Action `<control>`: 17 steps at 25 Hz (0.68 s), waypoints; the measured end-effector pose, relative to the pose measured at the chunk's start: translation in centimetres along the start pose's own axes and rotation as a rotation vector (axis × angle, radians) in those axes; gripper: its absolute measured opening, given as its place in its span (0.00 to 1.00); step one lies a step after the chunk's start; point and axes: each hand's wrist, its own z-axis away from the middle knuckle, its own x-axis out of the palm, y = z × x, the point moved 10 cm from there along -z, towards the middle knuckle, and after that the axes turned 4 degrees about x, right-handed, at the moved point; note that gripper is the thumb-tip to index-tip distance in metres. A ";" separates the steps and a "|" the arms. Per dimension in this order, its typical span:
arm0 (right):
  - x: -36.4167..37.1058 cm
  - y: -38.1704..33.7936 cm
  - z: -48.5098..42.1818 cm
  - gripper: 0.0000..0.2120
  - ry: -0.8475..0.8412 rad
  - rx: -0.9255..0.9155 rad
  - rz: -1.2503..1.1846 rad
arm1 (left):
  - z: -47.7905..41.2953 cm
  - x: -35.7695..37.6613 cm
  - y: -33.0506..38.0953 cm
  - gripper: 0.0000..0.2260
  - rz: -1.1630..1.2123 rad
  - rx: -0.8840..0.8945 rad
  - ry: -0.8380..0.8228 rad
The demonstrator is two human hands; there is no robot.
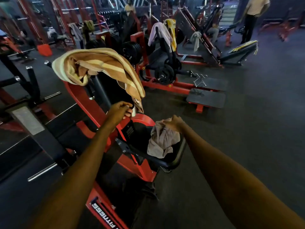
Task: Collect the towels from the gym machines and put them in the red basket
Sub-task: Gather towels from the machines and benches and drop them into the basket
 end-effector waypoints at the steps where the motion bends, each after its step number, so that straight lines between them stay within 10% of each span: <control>1: 0.1 -0.1 0.1 0.49 -0.020 0.029 0.064 | -1.0 0.1 -0.1 0.12 -0.005 0.004 0.004; 7: 3.9 1.1 -4.0 0.41 -0.134 0.069 0.161 | -5.3 0.5 -1.2 0.12 -0.016 -0.065 0.011; 11: 10.5 5.5 -12.6 0.62 -0.116 0.053 0.236 | -6.5 0.9 -1.9 0.12 -0.033 -0.071 0.009; 17: 6.7 1.1 -6.7 0.30 -0.058 -0.077 0.268 | -6.8 1.9 1.7 0.08 -0.051 -0.001 0.003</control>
